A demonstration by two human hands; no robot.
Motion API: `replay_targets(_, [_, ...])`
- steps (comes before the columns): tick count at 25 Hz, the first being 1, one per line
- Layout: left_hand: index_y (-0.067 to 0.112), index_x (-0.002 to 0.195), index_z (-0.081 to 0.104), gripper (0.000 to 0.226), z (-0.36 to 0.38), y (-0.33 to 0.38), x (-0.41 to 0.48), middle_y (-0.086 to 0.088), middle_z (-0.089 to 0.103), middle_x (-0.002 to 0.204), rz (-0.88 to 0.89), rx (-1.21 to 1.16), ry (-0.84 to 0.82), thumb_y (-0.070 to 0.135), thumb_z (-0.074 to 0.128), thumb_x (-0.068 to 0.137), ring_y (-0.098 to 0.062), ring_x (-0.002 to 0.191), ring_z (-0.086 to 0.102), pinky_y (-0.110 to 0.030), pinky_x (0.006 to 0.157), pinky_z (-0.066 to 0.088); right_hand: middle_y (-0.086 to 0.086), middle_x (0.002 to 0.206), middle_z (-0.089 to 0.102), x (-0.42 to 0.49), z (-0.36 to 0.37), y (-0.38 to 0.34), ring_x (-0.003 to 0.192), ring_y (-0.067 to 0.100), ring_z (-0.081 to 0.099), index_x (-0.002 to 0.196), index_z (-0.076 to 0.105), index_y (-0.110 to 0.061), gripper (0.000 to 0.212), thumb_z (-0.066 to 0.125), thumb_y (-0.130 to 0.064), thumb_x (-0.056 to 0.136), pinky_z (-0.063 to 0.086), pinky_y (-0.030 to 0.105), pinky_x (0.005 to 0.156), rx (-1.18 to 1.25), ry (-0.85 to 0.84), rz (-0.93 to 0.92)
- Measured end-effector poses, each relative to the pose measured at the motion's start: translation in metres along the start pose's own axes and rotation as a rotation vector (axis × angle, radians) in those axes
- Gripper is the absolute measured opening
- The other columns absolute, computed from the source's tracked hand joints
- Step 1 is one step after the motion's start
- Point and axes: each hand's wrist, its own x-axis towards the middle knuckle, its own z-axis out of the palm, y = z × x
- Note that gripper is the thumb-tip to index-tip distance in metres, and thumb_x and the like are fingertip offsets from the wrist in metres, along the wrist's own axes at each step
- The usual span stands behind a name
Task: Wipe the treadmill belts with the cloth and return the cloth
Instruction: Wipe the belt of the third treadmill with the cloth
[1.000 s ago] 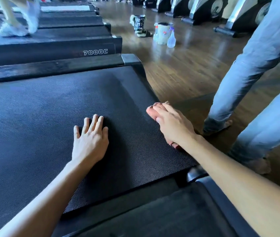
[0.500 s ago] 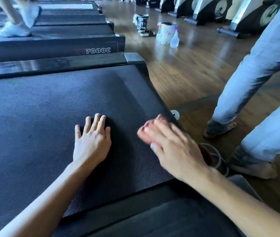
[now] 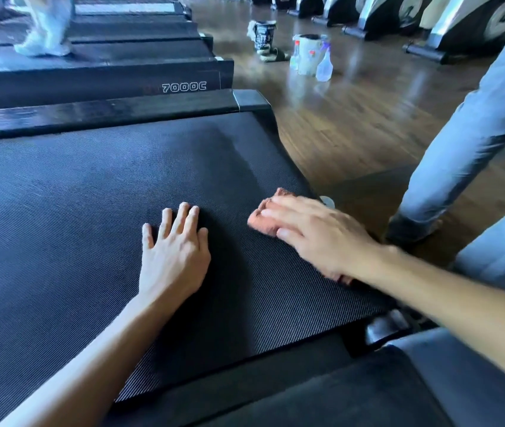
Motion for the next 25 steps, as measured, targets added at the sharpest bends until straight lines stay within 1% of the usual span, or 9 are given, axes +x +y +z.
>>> replay_targets(6, [0.027, 0.152, 0.023, 0.058, -0.002, -0.002, 0.001, 0.012, 0.012, 0.161, -0.005, -0.03, -0.004, 0.051, 0.028, 0.099, -0.013, 0.149, 0.003, -0.045, 0.119, 0.001, -0.009, 0.158, 0.02, 0.082, 0.004, 0.05, 0.139, 0.029, 0.034, 0.148, 0.032, -0.037, 0.047, 0.04, -0.032, 0.102, 0.028, 0.04, 0.113, 0.048, -0.145, 0.322])
replay_targets(10, [0.028, 0.153, 0.02, 0.062, -0.003, -0.001, 0.002, 0.012, 0.01, 0.161, 0.004, -0.026, -0.015, 0.056, 0.026, 0.098, -0.012, 0.149, -0.001, -0.044, 0.12, 0.0, -0.004, 0.156, 0.024, 0.1, -0.003, 0.033, 0.139, 0.023, 0.031, 0.148, 0.035, -0.031, 0.047, 0.04, -0.028, 0.102, 0.025, 0.027, 0.107, 0.098, -0.022, 0.449])
replay_targets(11, [0.028, 0.153, 0.019, 0.063, -0.004, -0.001, 0.003, 0.012, 0.009, 0.161, 0.007, -0.024, -0.014, 0.057, 0.024, 0.098, -0.011, 0.149, -0.001, -0.044, 0.12, 0.0, -0.004, 0.155, 0.025, 0.095, -0.004, 0.025, 0.138, 0.024, 0.031, 0.147, 0.035, -0.033, 0.046, 0.04, -0.029, 0.101, 0.027, 0.03, 0.107, 0.057, -0.002, 0.429])
replay_targets(13, [0.029, 0.153, 0.018, 0.066, -0.002, -0.001, 0.001, 0.013, 0.008, 0.161, 0.004, 0.0, -0.015, 0.061, 0.014, 0.095, -0.011, 0.149, -0.002, -0.044, 0.12, 0.001, -0.008, 0.155, 0.026, 0.063, 0.006, 0.004, 0.136, 0.024, 0.033, 0.143, 0.035, -0.041, 0.046, 0.04, -0.032, 0.098, 0.036, 0.041, 0.108, -0.036, 0.061, 0.183])
replay_targets(14, [0.03, 0.153, 0.017, 0.072, 0.0, 0.0, 0.001, 0.013, 0.008, 0.161, -0.003, 0.011, 0.003, 0.064, 0.006, 0.09, -0.011, 0.149, -0.002, -0.043, 0.12, 0.002, -0.012, 0.156, 0.024, 0.041, 0.013, -0.009, 0.137, 0.021, 0.032, 0.142, 0.034, -0.044, 0.046, 0.041, -0.034, 0.097, 0.037, 0.042, 0.109, -0.04, 0.082, 0.026])
replay_targets(16, [0.032, 0.153, 0.015, 0.086, -0.001, 0.001, 0.001, 0.015, 0.005, 0.161, -0.014, 0.016, 0.019, 0.067, -0.007, 0.077, -0.01, 0.149, -0.003, -0.042, 0.12, 0.001, -0.021, 0.158, 0.017, 0.03, 0.008, 0.001, 0.142, 0.01, 0.023, 0.144, 0.031, -0.048, 0.048, 0.043, -0.037, 0.099, 0.029, 0.036, 0.115, -0.029, 0.026, -0.045])
replay_targets(19, [0.031, 0.153, 0.014, 0.09, 0.0, 0.001, 0.003, 0.016, 0.004, 0.161, -0.014, 0.019, 0.028, 0.066, -0.01, 0.074, -0.01, 0.149, -0.003, -0.042, 0.119, -0.001, -0.022, 0.158, 0.018, 0.067, -0.001, 0.049, 0.142, 0.014, 0.028, 0.145, 0.033, -0.048, 0.047, 0.042, -0.035, 0.1, 0.028, 0.035, 0.111, 0.083, 0.002, 0.354])
replay_targets(21, [0.032, 0.153, 0.012, 0.09, 0.0, 0.001, 0.003, 0.016, 0.002, 0.161, -0.014, 0.028, 0.03, 0.066, -0.01, 0.073, -0.01, 0.149, -0.004, -0.042, 0.12, -0.002, -0.018, 0.157, 0.024, 0.083, 0.001, 0.05, 0.137, 0.023, 0.038, 0.144, 0.035, -0.047, 0.047, 0.041, -0.035, 0.099, 0.034, 0.038, 0.107, 0.083, 0.057, 0.469])
replay_targets(25, [0.033, 0.153, 0.012, 0.09, 0.002, -0.001, 0.003, 0.016, 0.002, 0.161, -0.01, 0.036, 0.013, 0.067, -0.011, 0.073, -0.01, 0.149, -0.005, -0.043, 0.12, -0.002, -0.017, 0.157, 0.023, 0.057, 0.024, -0.007, 0.137, 0.016, 0.034, 0.143, 0.034, -0.047, 0.048, 0.044, -0.038, 0.097, 0.035, 0.039, 0.11, -0.113, 0.113, 0.026])
